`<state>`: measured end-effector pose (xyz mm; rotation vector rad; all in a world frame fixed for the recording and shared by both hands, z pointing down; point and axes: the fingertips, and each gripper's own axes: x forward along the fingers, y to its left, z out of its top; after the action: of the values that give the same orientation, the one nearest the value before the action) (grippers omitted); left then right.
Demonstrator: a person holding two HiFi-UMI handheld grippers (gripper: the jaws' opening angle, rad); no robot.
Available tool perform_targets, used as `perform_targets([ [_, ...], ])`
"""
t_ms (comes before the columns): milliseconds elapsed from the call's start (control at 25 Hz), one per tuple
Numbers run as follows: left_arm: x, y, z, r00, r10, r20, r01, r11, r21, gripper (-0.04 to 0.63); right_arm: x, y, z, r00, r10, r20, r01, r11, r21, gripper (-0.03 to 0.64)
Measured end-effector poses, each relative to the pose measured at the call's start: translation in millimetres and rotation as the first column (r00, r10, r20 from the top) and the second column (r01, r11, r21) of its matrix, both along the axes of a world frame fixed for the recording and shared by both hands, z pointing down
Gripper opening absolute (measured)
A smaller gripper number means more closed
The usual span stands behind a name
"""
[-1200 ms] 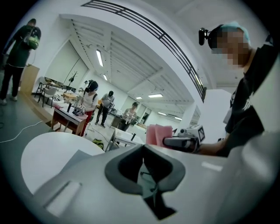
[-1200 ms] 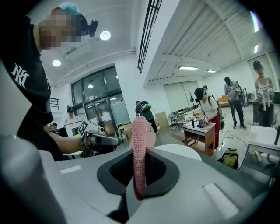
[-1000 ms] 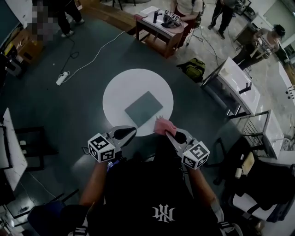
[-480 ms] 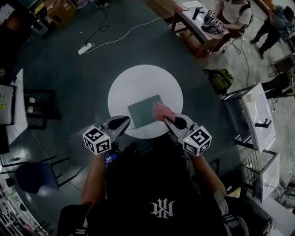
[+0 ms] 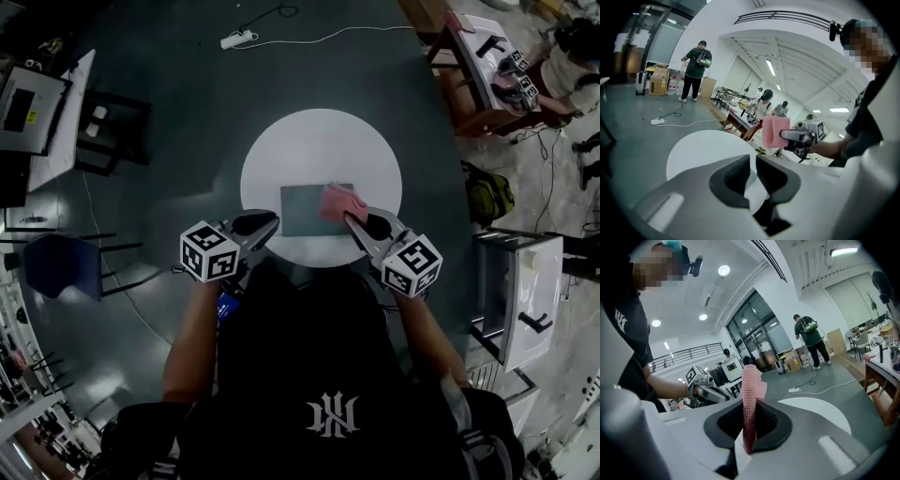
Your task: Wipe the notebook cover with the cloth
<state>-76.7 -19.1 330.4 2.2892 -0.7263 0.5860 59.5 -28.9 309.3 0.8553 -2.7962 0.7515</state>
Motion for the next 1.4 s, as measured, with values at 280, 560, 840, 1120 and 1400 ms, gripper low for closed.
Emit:
perform_targets([
  [280, -29, -14, 37, 0.997, -0.064, 0.041, 0.067, 0.995, -0.076, 0.057, -48, -15, 23, 0.994, -0.111, -0.007, 0.111, 0.993, -0.036, 0.017],
  [560, -55, -21, 110, 0.993, -0.109, 0.035, 0.113, 0.973, -0.201, 0.071, -72, -35, 83, 0.995, -0.065, -0.075, 0.057, 0.992, -0.109, 0.017],
  [840, -81, -8, 200, 0.994, -0.086, 0.063, 0.103, 0.931, -0.349, 0.087, -112, -59, 142, 0.988, -0.046, -0.149, 0.026, 0.991, -0.133, 0.017],
  [1120, -64, 9, 250, 0.996, -0.047, 0.069, 0.071, 0.917, -0.393, 0.098, -135, -72, 198, 0.965, -0.076, -0.251, 0.064, 0.996, -0.054, 0.017],
  [1400, -72, 12, 270, 0.991, -0.008, 0.136, 0.065, 0.905, -0.42, 0.1, -185, -72, 227, 0.86, -0.16, -0.484, 0.236, 0.966, 0.101, 0.017],
])
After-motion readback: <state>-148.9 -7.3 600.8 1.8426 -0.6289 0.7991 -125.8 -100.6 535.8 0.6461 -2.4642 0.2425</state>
